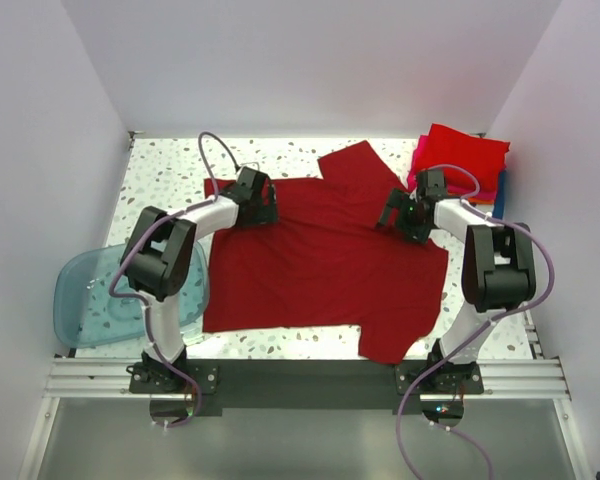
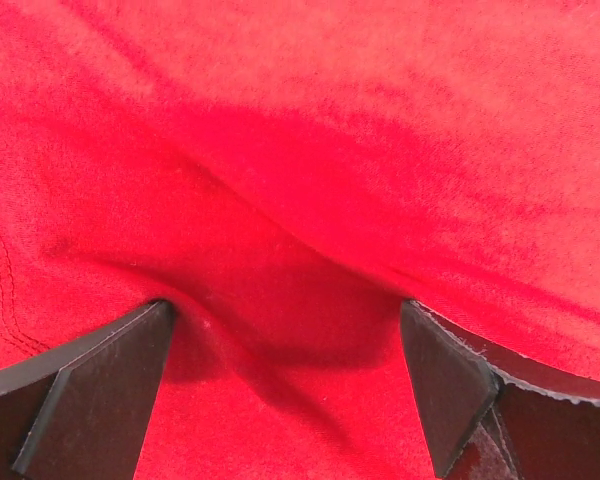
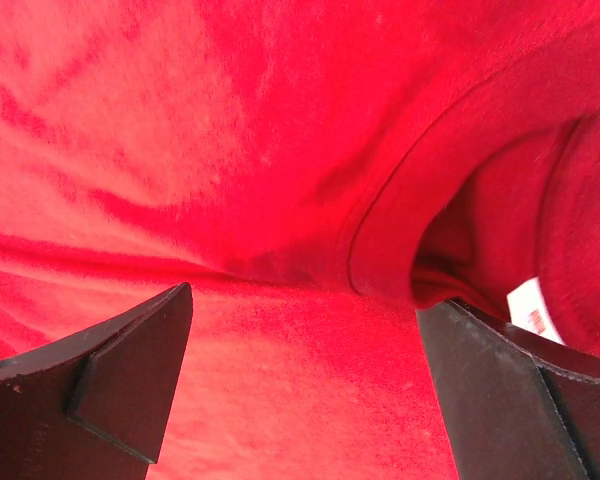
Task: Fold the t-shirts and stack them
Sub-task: Flatten the tshirt out
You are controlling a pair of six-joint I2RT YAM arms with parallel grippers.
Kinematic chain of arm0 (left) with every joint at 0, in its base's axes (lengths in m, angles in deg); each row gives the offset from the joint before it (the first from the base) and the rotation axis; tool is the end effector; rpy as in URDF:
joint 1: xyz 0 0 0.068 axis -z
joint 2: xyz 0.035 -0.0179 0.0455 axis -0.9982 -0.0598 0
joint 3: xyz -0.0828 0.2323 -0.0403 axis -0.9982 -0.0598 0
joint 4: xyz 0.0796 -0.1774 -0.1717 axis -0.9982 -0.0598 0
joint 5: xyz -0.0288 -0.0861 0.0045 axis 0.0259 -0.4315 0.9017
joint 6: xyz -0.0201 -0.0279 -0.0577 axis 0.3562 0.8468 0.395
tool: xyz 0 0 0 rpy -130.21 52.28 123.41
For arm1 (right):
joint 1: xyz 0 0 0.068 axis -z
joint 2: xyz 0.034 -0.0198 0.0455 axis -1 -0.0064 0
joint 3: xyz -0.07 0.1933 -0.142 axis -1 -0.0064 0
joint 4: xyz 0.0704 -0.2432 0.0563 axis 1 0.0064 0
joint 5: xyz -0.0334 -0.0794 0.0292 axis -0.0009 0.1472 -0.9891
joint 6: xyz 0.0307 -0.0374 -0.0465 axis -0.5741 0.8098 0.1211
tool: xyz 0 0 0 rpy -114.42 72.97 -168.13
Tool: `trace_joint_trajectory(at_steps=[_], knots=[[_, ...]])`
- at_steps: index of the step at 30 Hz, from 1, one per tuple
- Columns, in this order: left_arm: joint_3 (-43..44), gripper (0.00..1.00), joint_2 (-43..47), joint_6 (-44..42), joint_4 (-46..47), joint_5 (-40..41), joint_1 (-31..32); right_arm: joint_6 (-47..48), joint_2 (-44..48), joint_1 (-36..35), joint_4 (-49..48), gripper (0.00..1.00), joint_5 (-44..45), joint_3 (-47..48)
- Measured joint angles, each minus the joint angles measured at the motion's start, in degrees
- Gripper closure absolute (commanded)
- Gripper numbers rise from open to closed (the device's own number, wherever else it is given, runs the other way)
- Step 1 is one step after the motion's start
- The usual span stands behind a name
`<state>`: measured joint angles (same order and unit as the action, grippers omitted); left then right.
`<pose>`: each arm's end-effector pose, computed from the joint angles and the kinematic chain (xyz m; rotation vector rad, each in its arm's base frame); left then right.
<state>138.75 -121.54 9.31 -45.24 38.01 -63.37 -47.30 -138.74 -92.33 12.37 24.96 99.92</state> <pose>0.3808 -0.1490 0.1247 -0.2213 2.4594 -0.0826 0.3604 0.0261 0.1298 0.4942 2.5981 0.4002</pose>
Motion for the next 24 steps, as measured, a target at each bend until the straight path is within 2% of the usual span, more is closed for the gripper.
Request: trace_joint_trajectory(at_steps=[8,11,16,24], knots=[[5.5,0.00,-0.9,-2.4,-0.9,1.3,1.8,1.4,-2.3,1.9,1.9,0.03,-0.5,3.7],[4.3,0.00,1.9,-2.5,-1.1,3.8,4.0,2.4,-2.4,2.1,2.9,0.02,-0.6,4.3],[-4.9,0.00,14.9,0.5,-2.0,9.0,9.0,3.1,0.0,2.2,4.2,0.02,-1.0,4.0],[-23.4,0.00,33.1,14.5,-9.9,14.8,16.9,4.0,15.8,2.4,6.1,0.01,-2.1,0.3]])
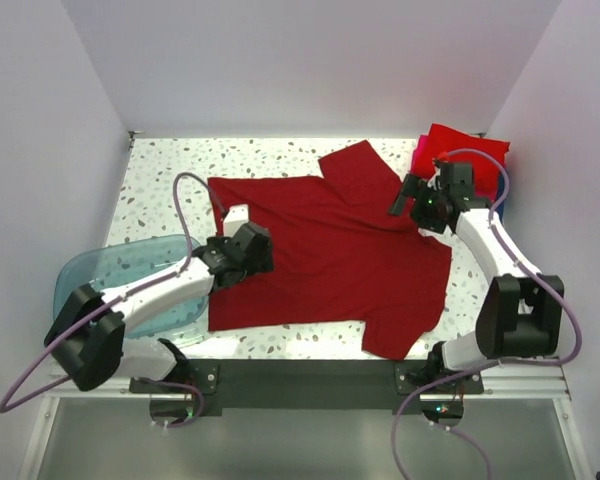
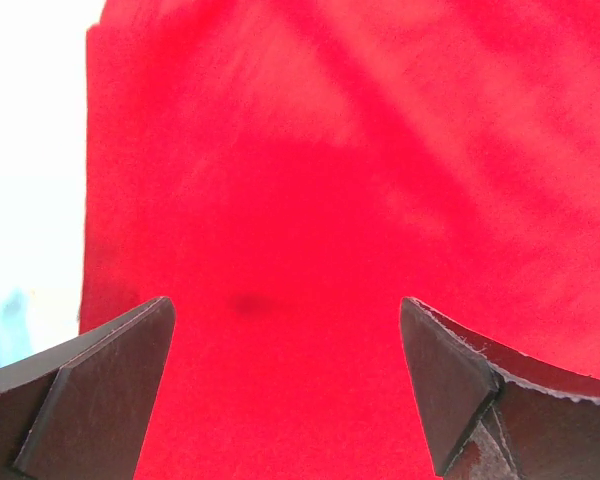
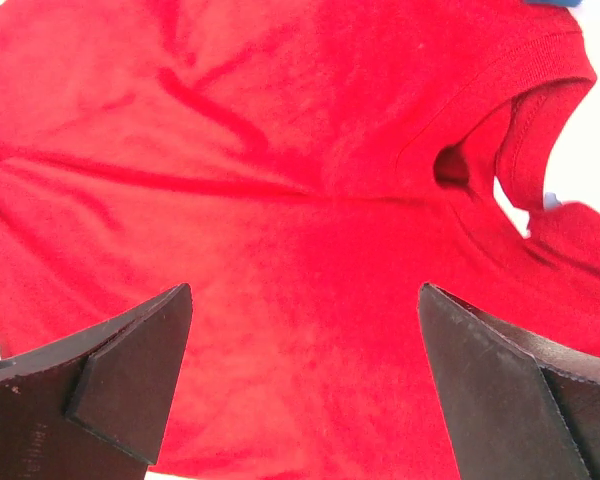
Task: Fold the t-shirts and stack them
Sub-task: Flatten the tshirt out
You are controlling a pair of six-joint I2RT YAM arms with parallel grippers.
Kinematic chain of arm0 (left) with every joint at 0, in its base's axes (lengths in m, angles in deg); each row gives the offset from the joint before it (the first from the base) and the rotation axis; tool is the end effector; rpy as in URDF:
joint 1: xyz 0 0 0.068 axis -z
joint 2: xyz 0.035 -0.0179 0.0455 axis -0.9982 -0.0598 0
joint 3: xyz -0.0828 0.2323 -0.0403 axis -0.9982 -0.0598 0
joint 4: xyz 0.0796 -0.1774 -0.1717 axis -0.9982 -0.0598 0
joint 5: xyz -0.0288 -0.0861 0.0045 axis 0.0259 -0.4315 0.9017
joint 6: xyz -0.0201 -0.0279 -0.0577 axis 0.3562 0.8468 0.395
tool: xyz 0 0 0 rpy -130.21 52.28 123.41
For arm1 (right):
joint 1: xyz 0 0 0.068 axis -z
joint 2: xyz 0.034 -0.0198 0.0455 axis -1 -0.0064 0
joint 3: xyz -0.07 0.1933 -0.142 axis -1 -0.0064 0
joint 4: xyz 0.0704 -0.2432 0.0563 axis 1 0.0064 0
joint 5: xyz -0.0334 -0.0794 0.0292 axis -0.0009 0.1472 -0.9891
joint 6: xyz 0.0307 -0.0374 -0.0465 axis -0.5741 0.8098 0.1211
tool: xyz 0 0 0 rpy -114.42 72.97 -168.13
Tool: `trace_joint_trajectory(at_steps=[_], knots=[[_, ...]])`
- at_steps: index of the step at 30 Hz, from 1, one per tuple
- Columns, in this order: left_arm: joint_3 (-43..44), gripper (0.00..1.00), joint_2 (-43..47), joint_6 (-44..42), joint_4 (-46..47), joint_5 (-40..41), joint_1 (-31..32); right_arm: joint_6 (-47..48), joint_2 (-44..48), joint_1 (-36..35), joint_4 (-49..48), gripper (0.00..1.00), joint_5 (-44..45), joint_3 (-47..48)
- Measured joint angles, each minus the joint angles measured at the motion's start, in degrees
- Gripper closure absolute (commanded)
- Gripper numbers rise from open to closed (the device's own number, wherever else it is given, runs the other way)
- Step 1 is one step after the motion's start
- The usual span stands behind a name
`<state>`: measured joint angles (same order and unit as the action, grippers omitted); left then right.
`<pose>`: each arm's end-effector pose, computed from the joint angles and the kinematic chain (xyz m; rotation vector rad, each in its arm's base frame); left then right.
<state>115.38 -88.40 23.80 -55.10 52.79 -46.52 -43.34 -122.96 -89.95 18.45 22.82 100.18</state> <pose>0.2345 -0.1632 0.1811 -0.2650 2.3411 -0.0611 0.3345 0.0129 0.2145 0.3899 2.4296 0.4318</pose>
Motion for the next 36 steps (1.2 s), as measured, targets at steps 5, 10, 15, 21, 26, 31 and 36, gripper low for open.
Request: trace_joint_trajectory(at_steps=[5,10,15,21,26,31,36], knots=[[-7.6,0.00,9.6,6.8,-7.5,1.1,1.4,0.3,6.6,0.0,1.7,0.01,-0.3,-2.1],[-11.0,0.00,17.0,9.8,-10.1,1.3,1.4,0.5,11.1,0.0,4.2,0.01,-0.3,-3.3],[-13.2,0.00,19.1,11.1,-10.3,-0.1,3.6,0.5,15.3,0.0,6.1,0.02,-0.3,-3.6],[-13.3,0.00,19.2,13.7,-12.9,0.2,8.3,0.5,18.8,0.0,7.5,0.01,-0.3,-3.6],[-13.2,0.00,19.1,19.8,-19.6,1.7,12.2,0.7,19.4,0.0,8.5,0.01,-0.3,-4.5],[-13.2,0.00,19.1,23.6,-23.8,2.0,14.9,0.9,19.4,0.0,9.8,0.01,-0.3,-4.6],[-13.2,0.00,19.1,24.6,-24.9,2.6,16.0,0.9,20.0,0.0,10.4,0.01,-0.3,-4.6]])
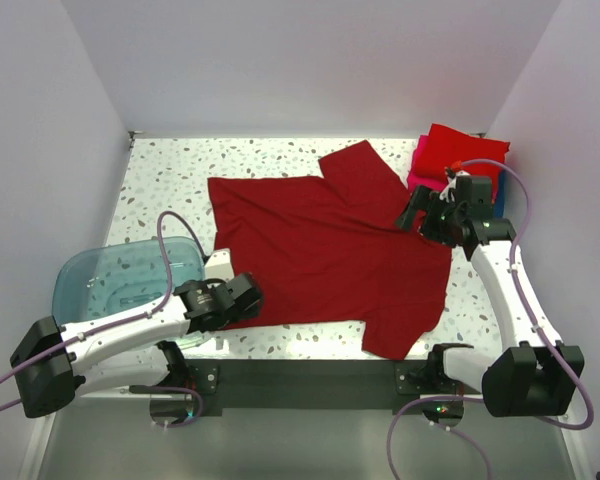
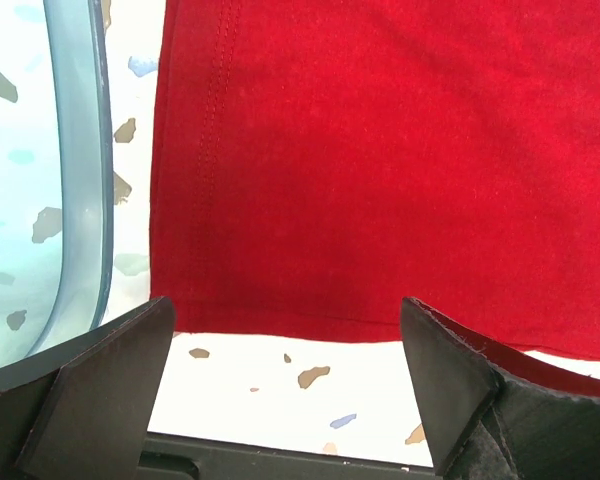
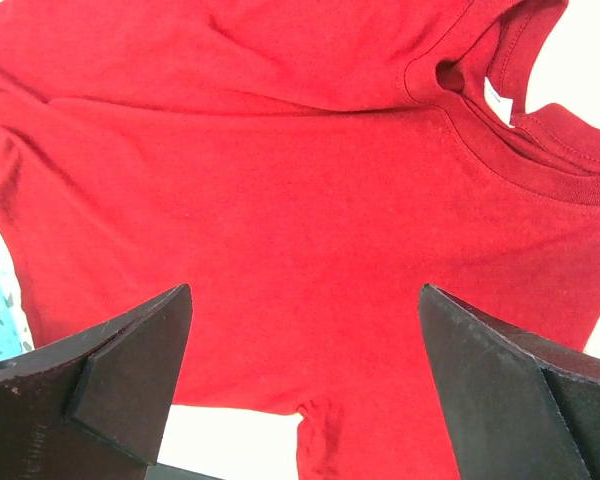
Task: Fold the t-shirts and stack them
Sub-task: Flatten the tshirt out
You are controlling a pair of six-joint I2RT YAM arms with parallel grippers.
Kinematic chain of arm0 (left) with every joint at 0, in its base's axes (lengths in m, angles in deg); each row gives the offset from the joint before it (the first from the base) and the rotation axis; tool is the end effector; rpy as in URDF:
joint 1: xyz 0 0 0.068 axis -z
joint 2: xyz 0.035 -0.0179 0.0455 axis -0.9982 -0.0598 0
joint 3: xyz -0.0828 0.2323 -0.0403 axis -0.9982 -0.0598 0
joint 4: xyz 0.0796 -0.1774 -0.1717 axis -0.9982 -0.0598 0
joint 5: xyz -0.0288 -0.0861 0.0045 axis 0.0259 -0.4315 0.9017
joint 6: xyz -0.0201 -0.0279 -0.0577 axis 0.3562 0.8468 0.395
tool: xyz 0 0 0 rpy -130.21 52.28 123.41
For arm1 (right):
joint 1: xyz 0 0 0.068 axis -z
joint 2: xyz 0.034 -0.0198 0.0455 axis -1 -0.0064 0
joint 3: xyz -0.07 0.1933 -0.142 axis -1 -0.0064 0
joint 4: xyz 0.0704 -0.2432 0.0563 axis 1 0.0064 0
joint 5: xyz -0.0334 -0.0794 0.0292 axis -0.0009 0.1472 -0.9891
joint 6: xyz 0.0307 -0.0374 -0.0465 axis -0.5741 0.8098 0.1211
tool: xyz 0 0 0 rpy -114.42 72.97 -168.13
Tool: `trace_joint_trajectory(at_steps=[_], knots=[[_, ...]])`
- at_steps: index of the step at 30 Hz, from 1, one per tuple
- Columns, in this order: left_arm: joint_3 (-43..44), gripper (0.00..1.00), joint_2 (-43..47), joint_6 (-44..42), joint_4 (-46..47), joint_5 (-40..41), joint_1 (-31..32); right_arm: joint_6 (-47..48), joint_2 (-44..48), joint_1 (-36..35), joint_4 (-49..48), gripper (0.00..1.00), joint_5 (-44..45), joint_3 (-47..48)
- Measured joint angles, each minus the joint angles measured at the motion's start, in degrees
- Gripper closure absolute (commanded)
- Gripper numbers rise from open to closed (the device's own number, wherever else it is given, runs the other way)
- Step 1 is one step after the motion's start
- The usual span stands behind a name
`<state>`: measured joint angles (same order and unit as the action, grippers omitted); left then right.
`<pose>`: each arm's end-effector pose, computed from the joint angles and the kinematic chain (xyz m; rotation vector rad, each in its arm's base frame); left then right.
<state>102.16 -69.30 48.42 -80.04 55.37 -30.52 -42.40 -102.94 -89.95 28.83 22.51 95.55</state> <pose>0.1237 -0.1335 0.1609 -0.3684 2.4971 -0.0043 0.2637 0.0128 0.2698 0.3416 2.3466 0.4389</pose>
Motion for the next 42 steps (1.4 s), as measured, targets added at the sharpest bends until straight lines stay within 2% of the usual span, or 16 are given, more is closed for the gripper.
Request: trace_joint_trajectory(at_steps=[10,21,27,34,42], knots=[[0.2,0.00,-5.4,-0.3,2.0,4.5,0.3,0.1,1.3,0.0,0.0,0.01,0.0,-0.3],[1.7,0.00,-5.6,-6.3,5.6,9.3,0.3,0.5,1.6,0.0,0.1,0.01,0.0,-1.7],[3.0,0.02,-5.6,-6.9,5.6,8.9,2.1,0.6,2.5,0.0,0.2,0.01,0.0,-3.0],[-0.4,0.06,-5.7,0.6,4.0,6.7,9.3,0.6,2.8,0.0,0.0,0.01,0.0,-3.7],[-2.9,0.16,-6.5,11.4,0.6,6.8,9.8,0.6,3.0,0.0,0.0,0.02,-0.6,-4.5]])
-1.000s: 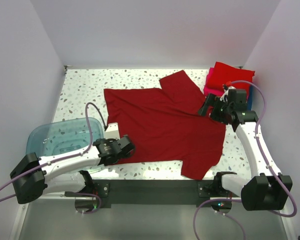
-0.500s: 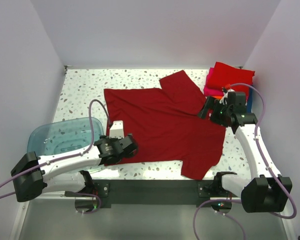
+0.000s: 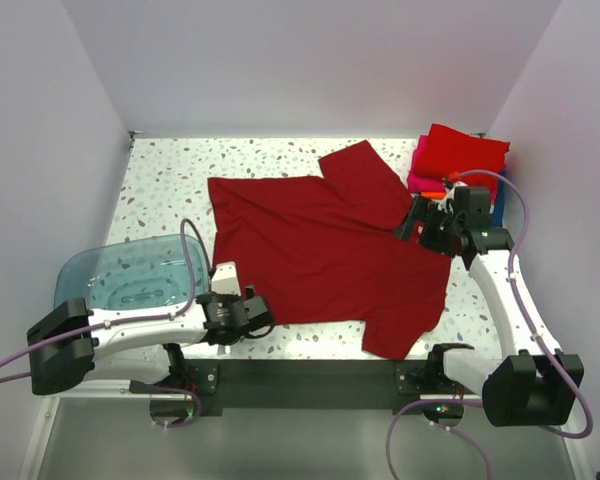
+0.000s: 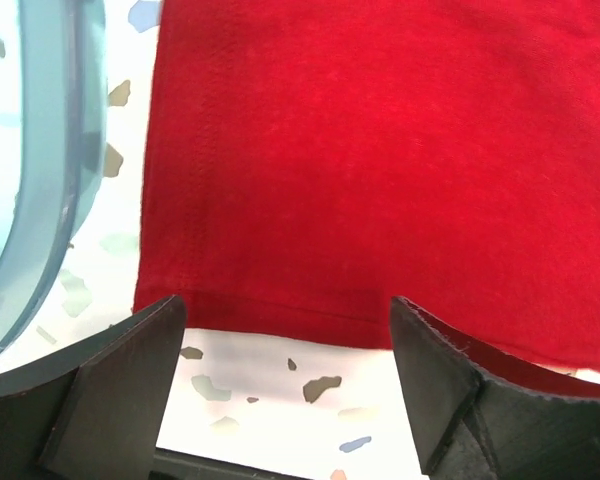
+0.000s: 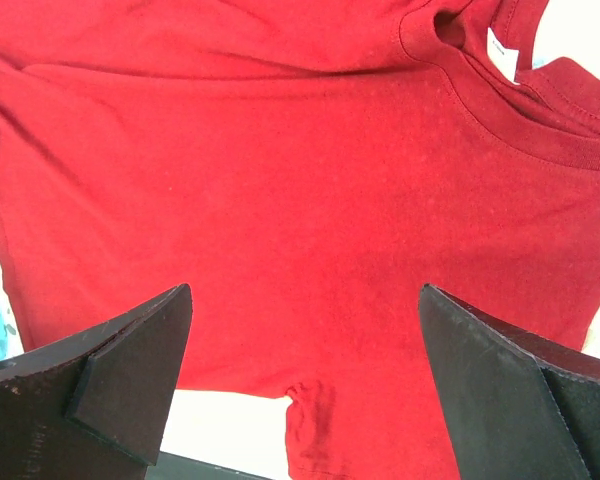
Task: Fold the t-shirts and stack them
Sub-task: Flatten the tshirt out
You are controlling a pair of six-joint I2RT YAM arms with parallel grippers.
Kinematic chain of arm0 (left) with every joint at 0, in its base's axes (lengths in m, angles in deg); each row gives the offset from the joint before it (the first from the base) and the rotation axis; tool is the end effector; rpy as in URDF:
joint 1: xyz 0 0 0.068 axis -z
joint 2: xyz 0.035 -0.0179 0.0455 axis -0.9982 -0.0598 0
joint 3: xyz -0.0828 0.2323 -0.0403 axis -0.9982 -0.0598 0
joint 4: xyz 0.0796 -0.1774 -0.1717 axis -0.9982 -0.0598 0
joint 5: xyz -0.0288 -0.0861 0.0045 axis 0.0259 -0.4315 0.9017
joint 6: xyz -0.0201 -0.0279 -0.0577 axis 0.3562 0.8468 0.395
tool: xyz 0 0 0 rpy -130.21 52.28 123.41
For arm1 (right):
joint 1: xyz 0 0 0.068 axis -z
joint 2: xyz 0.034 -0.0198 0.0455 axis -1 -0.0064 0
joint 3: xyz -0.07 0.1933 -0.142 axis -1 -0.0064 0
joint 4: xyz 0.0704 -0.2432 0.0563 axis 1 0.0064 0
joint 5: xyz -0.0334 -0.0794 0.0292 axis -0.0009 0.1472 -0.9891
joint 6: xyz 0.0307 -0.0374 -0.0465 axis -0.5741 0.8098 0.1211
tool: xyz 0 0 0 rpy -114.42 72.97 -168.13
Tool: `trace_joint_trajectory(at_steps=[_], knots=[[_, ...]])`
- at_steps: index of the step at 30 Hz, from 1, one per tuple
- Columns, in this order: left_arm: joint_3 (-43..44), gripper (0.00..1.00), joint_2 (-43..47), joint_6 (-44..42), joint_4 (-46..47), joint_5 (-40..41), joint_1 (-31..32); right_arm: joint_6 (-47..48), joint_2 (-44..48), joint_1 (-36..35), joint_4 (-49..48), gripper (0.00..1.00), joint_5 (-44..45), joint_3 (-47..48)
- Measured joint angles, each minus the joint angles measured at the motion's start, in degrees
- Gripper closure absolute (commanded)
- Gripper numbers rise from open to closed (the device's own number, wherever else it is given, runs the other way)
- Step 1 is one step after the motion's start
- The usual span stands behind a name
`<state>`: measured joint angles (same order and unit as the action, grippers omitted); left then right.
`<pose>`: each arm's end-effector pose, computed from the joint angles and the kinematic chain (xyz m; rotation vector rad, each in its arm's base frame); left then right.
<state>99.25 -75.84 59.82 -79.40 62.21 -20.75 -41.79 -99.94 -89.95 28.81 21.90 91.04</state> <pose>0.1020 -0.1460 0.1331 -0.3525 2.4371 0.0828 0.2504 0.0133 0.2558 0.3313 2.3736 0.4444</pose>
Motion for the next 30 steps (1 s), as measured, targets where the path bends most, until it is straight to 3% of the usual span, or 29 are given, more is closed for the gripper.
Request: trace_joint_trajectory(at_steps=[7,30], knots=[[-1.7,0.25,-4.0,8.4,-1.5,0.8,0.0,0.1,0.3,0.0,0.1,0.01,0.2,-0.1],[-3.1,0.24,-1.4,21.5,-7.6,1.9,1.1,-0.5,1.2,0.0,-0.5,0.01,4.2,-6.4]])
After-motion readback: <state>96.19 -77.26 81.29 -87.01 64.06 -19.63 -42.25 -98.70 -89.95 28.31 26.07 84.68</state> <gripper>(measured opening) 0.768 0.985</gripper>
